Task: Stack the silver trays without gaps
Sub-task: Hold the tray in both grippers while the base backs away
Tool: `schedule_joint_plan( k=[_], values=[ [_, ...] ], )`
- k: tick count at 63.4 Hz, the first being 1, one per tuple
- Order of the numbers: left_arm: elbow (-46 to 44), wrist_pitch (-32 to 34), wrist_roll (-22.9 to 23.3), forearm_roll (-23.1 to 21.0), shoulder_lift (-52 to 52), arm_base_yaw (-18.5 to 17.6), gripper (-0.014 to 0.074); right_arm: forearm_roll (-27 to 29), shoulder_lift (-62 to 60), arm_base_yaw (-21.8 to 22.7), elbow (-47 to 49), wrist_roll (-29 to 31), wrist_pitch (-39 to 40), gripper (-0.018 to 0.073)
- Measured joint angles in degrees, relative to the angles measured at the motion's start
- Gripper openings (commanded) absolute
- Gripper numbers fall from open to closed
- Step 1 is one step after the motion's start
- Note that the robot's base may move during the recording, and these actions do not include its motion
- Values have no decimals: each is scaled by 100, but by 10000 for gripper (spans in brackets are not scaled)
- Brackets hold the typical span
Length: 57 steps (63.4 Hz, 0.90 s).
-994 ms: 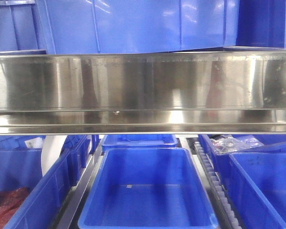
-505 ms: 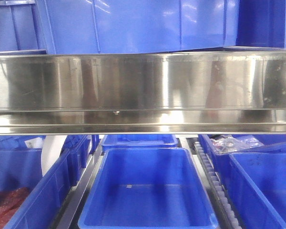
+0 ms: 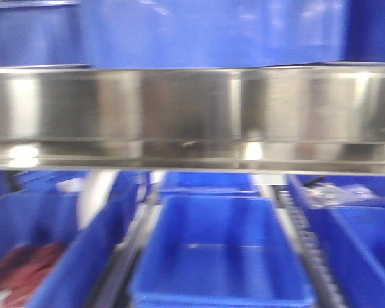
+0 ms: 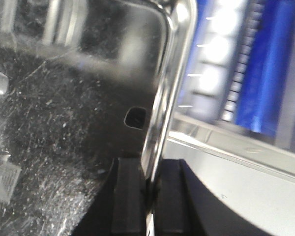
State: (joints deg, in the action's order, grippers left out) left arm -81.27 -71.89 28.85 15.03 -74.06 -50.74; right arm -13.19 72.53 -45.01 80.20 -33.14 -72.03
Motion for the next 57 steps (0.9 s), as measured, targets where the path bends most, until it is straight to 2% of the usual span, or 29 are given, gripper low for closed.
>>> schedule_joint_plan(
  k=[57],
  values=[
    [0, 0, 0, 0, 0, -3, -48, 0, -4, 0, 0, 0, 0, 55]
  ],
)
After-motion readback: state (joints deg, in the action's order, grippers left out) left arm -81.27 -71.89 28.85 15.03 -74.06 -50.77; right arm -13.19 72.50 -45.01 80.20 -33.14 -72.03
